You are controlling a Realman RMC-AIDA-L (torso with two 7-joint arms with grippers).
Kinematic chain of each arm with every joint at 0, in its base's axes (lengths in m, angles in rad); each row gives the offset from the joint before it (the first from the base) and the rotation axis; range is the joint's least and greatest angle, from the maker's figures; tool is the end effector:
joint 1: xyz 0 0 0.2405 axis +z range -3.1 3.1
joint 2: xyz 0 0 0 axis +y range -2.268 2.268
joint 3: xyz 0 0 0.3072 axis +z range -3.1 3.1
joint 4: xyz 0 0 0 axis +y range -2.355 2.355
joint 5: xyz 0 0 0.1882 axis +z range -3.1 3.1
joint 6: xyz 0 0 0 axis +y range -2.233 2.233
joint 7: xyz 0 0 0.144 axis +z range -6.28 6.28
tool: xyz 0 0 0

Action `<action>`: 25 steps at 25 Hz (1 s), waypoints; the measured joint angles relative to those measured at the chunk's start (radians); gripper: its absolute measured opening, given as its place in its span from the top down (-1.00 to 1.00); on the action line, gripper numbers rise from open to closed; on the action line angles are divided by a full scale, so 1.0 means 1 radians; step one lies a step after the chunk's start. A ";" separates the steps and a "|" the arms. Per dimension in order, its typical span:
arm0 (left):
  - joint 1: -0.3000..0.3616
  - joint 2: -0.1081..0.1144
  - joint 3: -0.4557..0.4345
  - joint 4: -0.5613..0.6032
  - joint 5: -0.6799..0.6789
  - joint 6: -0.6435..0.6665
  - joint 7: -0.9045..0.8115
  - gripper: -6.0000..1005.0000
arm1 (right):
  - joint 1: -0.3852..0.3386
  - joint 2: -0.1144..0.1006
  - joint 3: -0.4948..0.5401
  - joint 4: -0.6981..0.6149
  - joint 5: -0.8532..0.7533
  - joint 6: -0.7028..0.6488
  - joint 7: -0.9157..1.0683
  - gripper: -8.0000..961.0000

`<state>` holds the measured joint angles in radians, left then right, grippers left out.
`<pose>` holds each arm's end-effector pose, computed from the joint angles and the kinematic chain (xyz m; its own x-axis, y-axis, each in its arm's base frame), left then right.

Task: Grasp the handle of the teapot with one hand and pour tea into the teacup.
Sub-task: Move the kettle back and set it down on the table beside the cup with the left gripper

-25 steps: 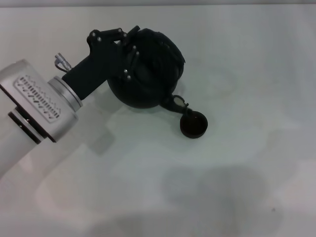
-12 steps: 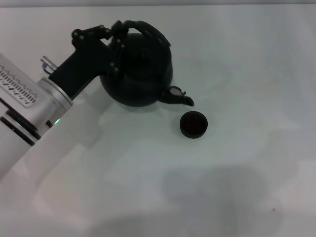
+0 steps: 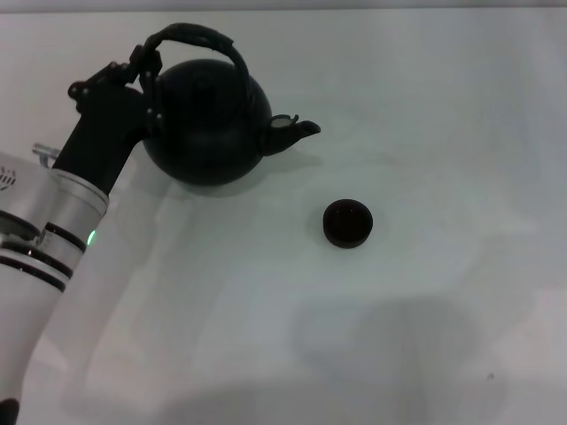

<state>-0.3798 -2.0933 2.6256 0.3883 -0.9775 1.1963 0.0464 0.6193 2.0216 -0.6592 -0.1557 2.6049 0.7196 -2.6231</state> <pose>-0.2993 0.3088 -0.0834 0.7179 -0.0947 0.6897 0.6173 -0.3714 -0.6935 0.3883 0.4191 0.0478 0.4987 -0.0939 -0.8617 -0.8430 0.1786 -0.5074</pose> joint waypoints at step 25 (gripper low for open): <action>0.113 -0.001 0.032 0.083 -0.030 -0.043 -0.002 0.79 | 0.004 -0.001 0.010 0.001 0.003 -0.006 0.000 -0.76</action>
<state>-0.2673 -2.0944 2.6572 0.4709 -1.0079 1.1535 0.0441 0.6231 2.0205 -0.6488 -0.1549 2.6075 0.7139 -2.6231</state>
